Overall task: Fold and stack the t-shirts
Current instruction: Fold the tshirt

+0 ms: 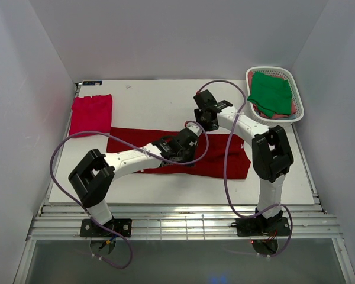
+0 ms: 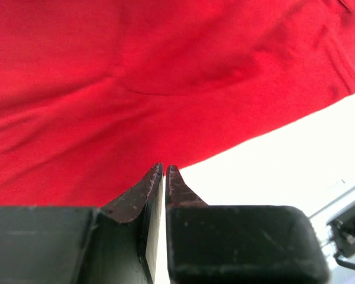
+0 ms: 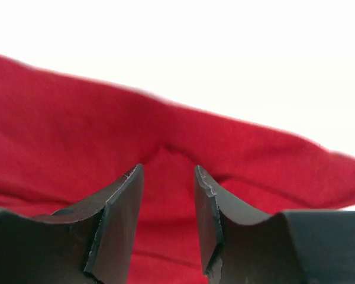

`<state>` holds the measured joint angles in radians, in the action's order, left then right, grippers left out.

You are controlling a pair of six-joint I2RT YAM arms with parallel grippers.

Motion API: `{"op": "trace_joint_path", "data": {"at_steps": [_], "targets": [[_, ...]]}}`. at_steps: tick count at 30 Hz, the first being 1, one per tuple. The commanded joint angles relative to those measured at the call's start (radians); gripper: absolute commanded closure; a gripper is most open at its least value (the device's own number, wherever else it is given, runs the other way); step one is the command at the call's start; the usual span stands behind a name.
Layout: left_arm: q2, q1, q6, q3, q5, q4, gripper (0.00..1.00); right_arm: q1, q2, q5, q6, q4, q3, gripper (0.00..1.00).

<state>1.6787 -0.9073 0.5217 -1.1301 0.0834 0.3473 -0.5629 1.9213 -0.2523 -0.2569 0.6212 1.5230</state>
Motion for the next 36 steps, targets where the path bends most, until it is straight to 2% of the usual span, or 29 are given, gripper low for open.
{"op": "trace_joint_path", "data": {"at_steps": [1,7,15,26,28,31,32,36], "targets": [[0.010,-0.047,0.018,-0.074,-0.013,-0.016,0.83,0.011,0.033,-0.019,0.050,-0.034,0.083,0.54],[0.053,-0.087,0.041,-0.080,-0.004,-0.016,0.86,0.027,0.087,0.007,0.053,-0.028,0.088,0.54],[0.082,-0.094,0.044,-0.057,0.001,-0.016,0.87,0.026,0.081,0.053,0.045,-0.061,-0.003,0.55],[0.116,-0.096,0.043,-0.023,0.049,-0.024,0.90,0.027,0.065,0.088,0.022,-0.075,-0.038,0.57],[0.125,-0.096,0.047,-0.016,0.044,-0.028,0.90,0.027,0.070,0.087,0.022,-0.074,-0.040,0.60],[0.125,-0.096,0.057,-0.001,0.038,-0.036,0.91,0.027,0.071,0.097,0.021,-0.074,-0.049,0.70],[0.124,-0.096,0.060,0.003,0.038,-0.037,0.91,0.028,0.071,0.103,0.019,-0.077,-0.055,0.76],[0.116,-0.096,0.063,0.018,0.041,-0.037,0.91,0.026,0.074,0.110,0.018,-0.080,-0.054,0.84]]}}
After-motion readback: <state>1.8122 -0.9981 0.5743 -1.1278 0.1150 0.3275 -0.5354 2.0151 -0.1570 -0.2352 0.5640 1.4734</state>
